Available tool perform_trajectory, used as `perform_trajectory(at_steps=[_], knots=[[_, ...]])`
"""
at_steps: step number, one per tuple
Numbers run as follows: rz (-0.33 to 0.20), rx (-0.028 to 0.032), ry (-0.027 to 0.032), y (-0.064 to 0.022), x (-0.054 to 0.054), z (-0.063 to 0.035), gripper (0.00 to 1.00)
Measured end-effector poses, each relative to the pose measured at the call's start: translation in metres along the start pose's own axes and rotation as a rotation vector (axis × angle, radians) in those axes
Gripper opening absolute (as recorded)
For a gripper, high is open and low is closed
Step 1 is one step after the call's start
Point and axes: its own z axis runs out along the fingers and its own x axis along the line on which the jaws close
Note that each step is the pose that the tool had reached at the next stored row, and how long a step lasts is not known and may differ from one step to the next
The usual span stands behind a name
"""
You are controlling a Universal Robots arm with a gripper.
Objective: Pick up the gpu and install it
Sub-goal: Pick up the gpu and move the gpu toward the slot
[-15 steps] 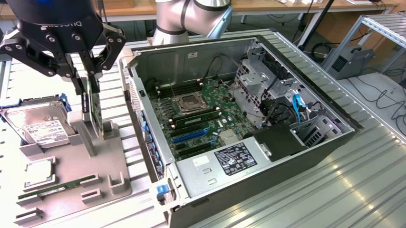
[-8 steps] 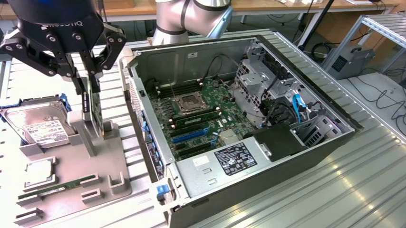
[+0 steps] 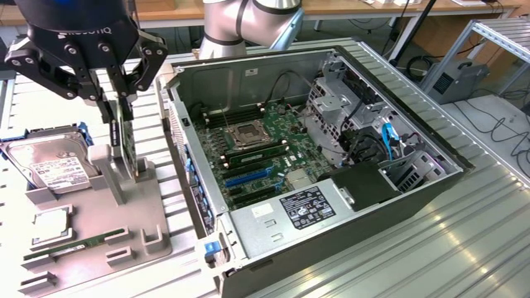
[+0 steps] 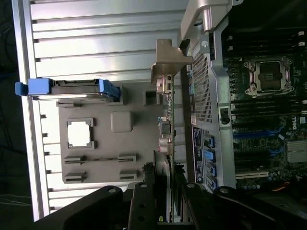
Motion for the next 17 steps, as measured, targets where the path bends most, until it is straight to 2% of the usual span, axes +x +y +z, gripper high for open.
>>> perform_trajectory(at_steps=[17], knots=[[0.000, 0.0001, 0.0000, 0.0006, -0.0085, 0.0002, 0.26]])
